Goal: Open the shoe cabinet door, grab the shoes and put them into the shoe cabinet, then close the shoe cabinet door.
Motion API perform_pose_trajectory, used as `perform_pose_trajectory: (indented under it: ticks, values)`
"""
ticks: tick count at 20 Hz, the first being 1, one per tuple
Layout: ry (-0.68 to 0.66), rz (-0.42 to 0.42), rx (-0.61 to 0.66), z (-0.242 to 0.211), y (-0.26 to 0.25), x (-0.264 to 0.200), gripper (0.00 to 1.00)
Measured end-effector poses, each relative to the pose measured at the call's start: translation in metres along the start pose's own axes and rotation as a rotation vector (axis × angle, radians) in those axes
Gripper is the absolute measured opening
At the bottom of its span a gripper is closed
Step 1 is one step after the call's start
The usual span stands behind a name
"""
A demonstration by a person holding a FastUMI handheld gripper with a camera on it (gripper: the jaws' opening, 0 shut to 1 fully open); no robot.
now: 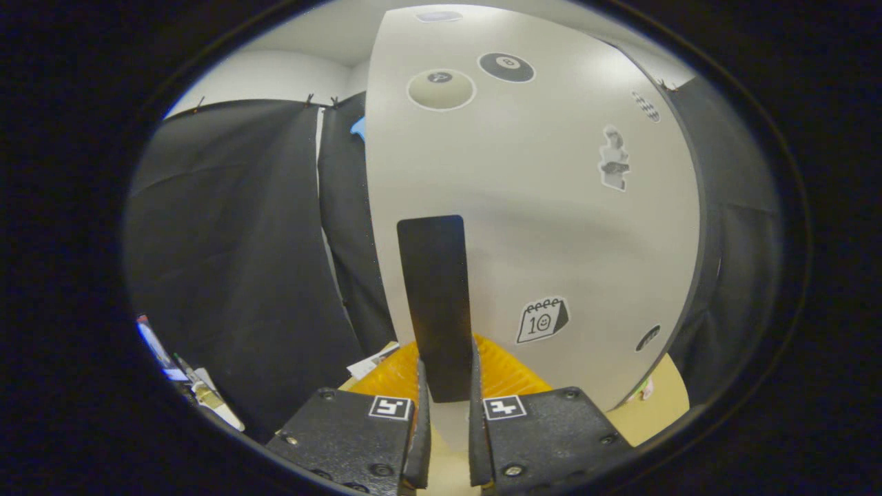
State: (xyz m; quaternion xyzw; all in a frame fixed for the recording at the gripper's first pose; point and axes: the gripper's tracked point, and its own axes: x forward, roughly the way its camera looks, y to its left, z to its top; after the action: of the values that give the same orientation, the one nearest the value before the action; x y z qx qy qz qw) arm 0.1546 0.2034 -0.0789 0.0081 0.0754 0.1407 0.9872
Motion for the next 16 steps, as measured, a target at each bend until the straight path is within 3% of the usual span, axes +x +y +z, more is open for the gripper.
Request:
perform_pose_trajectory:
  ticks: [8,16]
  values:
    - [-0.008,0.049,-0.002,-0.025,-0.035,-0.091,0.24]
    - [-0.025,-0.011,0.015,-0.043,-0.11,-0.187,0.21]
